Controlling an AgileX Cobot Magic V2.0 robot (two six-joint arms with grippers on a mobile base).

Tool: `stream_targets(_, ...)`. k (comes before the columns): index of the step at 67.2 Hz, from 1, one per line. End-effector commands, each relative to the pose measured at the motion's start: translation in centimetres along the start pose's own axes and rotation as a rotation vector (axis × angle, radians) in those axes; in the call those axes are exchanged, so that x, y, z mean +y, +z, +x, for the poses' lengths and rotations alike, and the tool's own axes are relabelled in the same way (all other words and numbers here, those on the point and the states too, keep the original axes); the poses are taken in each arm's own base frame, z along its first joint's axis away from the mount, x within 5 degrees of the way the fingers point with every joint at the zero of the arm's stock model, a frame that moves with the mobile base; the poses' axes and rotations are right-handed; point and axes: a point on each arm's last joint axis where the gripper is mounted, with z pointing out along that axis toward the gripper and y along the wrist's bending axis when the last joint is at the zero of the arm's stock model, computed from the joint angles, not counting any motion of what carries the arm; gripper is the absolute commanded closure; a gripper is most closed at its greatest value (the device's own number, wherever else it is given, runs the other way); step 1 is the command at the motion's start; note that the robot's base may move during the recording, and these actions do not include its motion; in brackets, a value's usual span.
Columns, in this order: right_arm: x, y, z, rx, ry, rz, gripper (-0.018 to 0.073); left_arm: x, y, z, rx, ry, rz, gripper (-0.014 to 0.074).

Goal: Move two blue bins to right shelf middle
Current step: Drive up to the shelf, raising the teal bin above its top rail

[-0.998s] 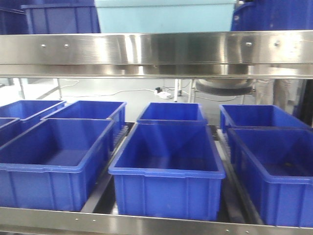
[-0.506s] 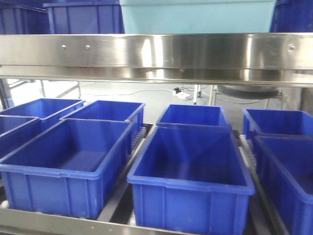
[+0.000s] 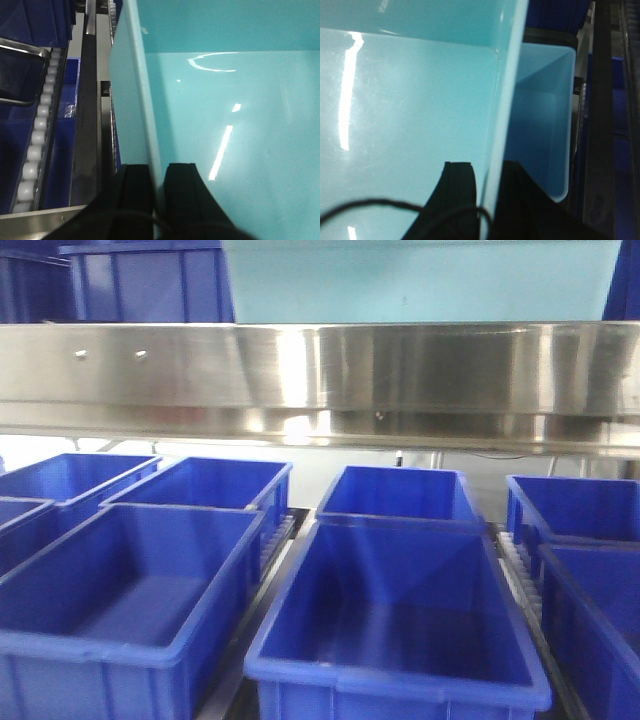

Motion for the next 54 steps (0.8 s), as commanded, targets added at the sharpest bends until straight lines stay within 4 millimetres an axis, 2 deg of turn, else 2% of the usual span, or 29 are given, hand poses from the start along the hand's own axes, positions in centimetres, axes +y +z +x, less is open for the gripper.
stream_targets(1,0.38,-0.37,-0.61,-0.060,-0.006,-0.037,0.0712,-0.86,-0.73,-0.62,-0.062,-0.019,0.081,0.0707)
stream_targets(54,0.38,-0.37,-0.61,-0.060,-0.006,-0.037,0.0712,-0.86,-0.73,-0.62,-0.062,-0.019,0.081,0.0707)
